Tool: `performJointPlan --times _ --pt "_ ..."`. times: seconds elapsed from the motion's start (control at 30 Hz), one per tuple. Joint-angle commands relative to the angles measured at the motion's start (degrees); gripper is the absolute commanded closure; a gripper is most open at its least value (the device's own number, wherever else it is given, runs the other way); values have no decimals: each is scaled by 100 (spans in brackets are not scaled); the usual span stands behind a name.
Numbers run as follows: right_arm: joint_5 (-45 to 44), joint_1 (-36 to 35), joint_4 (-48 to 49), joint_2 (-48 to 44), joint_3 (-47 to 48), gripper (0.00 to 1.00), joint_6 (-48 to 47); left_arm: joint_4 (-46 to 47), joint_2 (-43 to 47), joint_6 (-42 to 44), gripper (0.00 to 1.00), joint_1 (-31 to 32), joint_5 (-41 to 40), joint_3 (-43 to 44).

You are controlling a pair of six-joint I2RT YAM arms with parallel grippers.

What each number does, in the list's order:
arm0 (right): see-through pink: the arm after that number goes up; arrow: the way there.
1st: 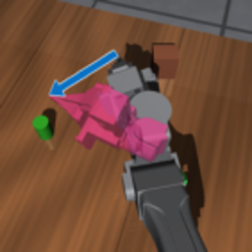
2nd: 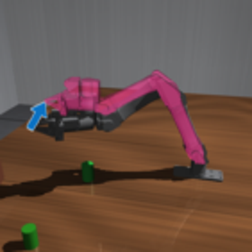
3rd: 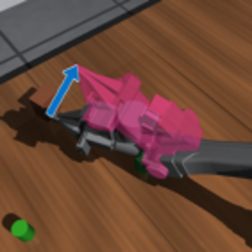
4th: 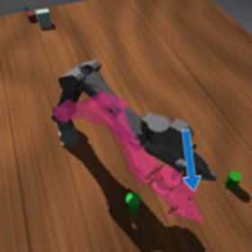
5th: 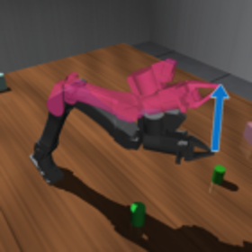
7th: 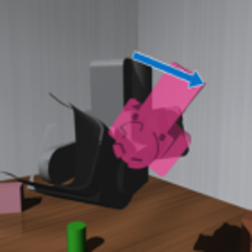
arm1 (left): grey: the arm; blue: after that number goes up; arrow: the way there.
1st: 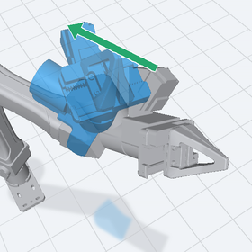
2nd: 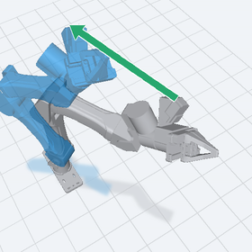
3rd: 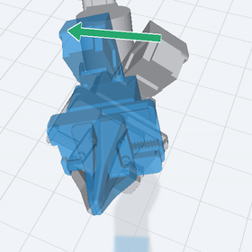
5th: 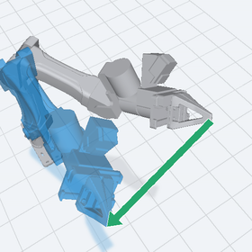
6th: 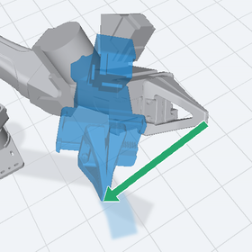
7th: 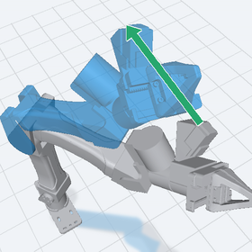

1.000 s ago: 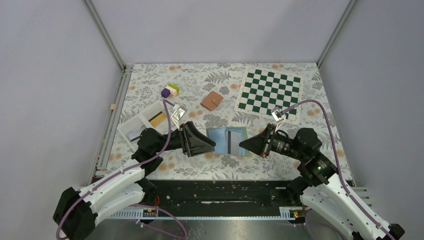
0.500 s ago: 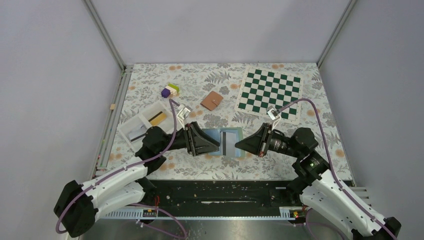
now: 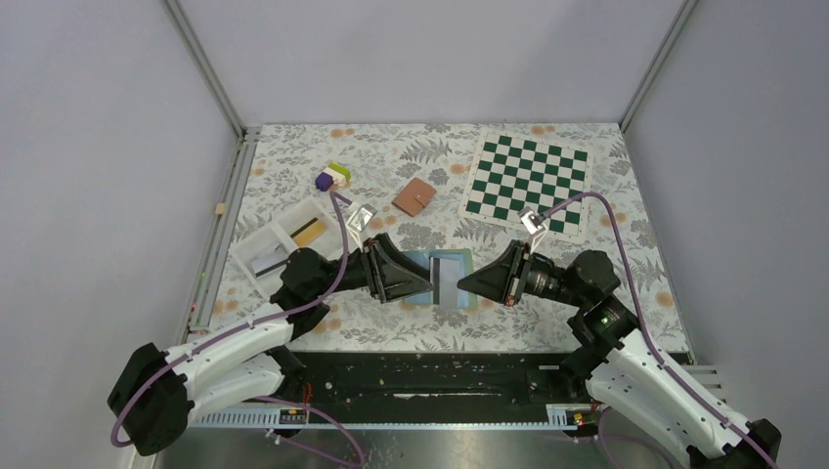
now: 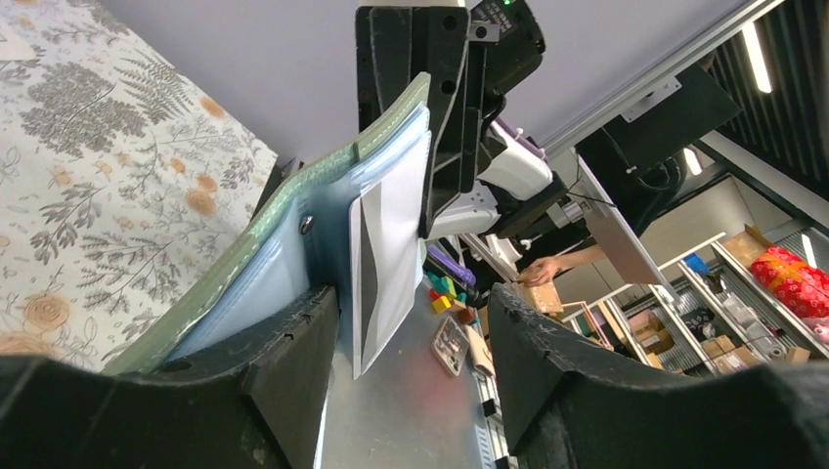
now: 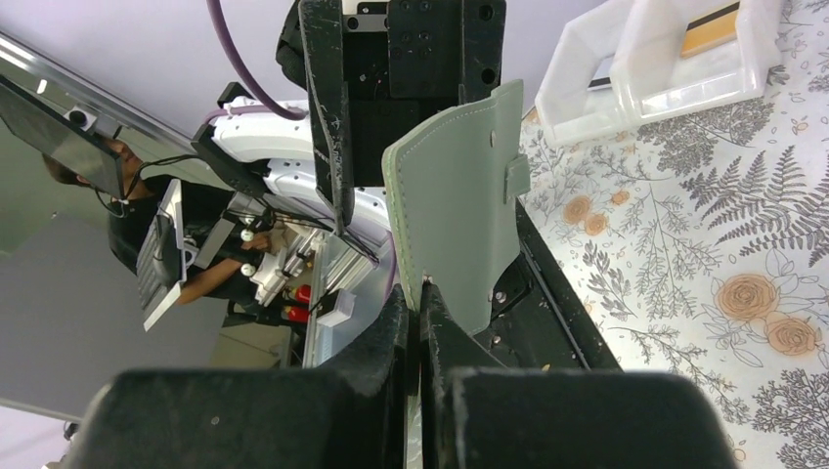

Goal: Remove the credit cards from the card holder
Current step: Remove the credit card from the card holder.

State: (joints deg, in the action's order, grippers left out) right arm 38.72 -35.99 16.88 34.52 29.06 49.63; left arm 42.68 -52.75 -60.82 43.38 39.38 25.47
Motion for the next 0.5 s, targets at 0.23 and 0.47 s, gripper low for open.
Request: performJointPlan --times 0.23,0.47 --pt "277 4 753 50 -57 100 253 2437 -486 -895 51 46 124 -340" --pt "294 8 762 72 -62 100 266 2504 -476 -981 70 40 32 -414"
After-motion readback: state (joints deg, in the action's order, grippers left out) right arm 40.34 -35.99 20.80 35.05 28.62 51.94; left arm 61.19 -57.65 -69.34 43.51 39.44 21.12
